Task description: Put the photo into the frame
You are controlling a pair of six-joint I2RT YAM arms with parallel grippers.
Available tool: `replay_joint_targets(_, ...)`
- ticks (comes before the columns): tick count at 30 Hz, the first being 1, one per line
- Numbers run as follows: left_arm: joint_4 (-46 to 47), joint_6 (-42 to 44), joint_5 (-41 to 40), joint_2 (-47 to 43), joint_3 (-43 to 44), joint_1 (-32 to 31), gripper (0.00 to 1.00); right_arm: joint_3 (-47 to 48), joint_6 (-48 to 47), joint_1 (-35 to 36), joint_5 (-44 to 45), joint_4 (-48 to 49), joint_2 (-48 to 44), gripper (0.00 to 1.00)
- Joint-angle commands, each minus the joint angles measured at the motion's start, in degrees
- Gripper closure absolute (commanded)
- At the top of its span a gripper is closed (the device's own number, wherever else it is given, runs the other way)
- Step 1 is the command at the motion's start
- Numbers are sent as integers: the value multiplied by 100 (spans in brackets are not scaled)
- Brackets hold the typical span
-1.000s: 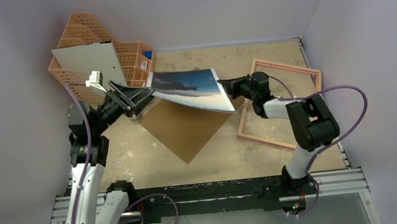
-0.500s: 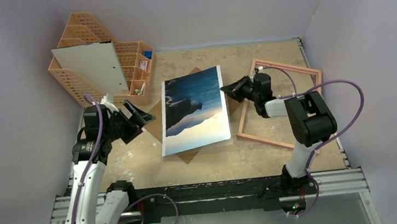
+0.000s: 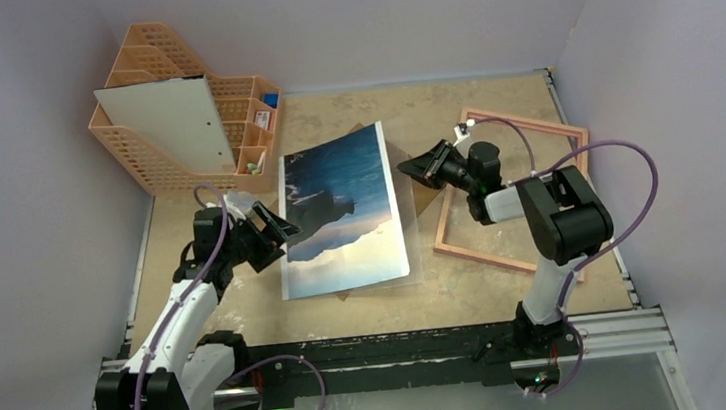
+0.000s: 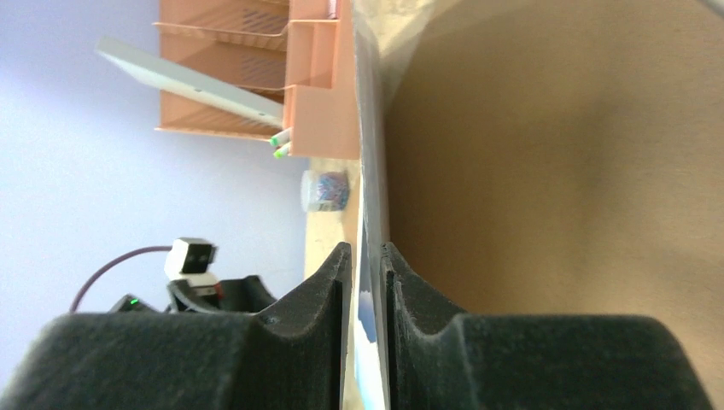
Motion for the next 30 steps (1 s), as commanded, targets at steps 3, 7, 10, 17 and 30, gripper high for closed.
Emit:
replay_joint_targets(3,853,-3,-281,285,-329,-54,16,-191,669,27,-249,1503,268,90)
replay_joint_targets(7,802,69,-366,336,-287,-54,16,-48,153,27,7,766,-9,100)
replay_joint_targets(10,805,110,-380,419,-200,-54,16,303,-596,30,402,-303,-431,100)
replay_joint_targets(17,810,214,-323,662,162,-54,16,1360,-2251,5,1942,-3083,-1501,100)
replay_joint_targets(30,782,354,-178,1014,1067,-105,17,2347,-3582,-60,3769,-4870,-3230,100)
